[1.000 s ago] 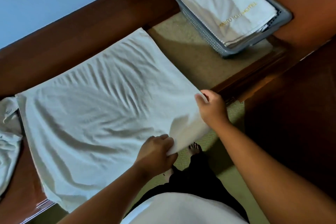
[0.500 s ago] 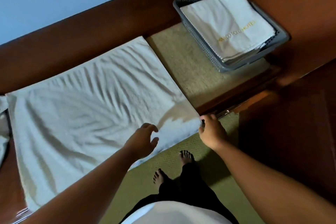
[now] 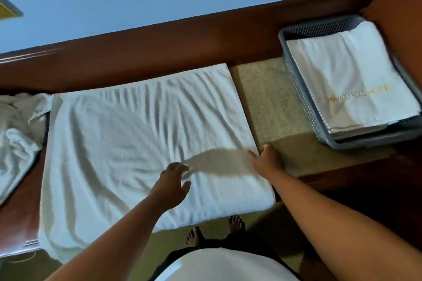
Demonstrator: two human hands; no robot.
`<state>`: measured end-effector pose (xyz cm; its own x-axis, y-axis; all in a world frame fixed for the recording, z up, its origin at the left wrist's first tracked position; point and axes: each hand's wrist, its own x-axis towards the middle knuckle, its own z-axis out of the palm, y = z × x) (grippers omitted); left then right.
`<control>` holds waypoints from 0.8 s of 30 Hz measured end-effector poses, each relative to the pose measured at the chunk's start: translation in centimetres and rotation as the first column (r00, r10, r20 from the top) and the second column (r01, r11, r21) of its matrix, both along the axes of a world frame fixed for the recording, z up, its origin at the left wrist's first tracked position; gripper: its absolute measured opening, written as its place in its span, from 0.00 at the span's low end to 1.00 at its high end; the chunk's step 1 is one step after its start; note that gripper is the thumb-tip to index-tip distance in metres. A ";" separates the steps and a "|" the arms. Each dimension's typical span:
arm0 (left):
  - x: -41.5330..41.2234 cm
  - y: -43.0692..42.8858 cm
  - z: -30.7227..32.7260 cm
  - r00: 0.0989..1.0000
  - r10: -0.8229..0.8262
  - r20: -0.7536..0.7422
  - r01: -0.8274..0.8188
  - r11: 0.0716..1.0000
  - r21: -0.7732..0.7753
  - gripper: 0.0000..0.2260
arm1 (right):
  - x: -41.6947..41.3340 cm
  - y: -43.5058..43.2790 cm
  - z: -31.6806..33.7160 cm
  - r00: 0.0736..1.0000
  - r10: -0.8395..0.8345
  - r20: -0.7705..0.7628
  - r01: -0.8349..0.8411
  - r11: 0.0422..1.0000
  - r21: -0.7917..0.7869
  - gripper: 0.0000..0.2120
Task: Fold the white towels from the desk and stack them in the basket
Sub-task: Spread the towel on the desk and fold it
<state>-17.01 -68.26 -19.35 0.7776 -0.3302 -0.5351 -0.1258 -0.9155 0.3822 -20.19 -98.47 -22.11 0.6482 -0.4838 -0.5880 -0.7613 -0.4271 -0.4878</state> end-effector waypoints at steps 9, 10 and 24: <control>11.5 -2.7 -1.1 0.989 0.121 0.085 -0.122 0.993 0.001 0.28 | 18.0 -2.1 -0.4 0.991 0.103 -0.087 -0.108 0.992 -0.060 0.26; 13.2 -2.9 -1.2 0.986 0.136 0.091 -0.137 0.991 0.001 0.28 | 20.7 -2.3 -0.5 0.989 0.107 -0.107 -0.115 0.991 -0.075 0.28; 30.2 -5.9 -4.9 0.923 0.197 0.332 -0.170 0.979 -0.108 0.21 | 38.7 -6.0 -3.5 0.992 -0.015 0.126 0.005 0.997 0.080 0.11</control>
<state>13.22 -74.19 -24.20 0.9588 -0.1936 -0.2080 -0.0925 -0.9048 0.4156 18.56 -104.51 -25.64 0.7148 -0.4459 -0.5387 -0.6957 -0.3757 -0.6122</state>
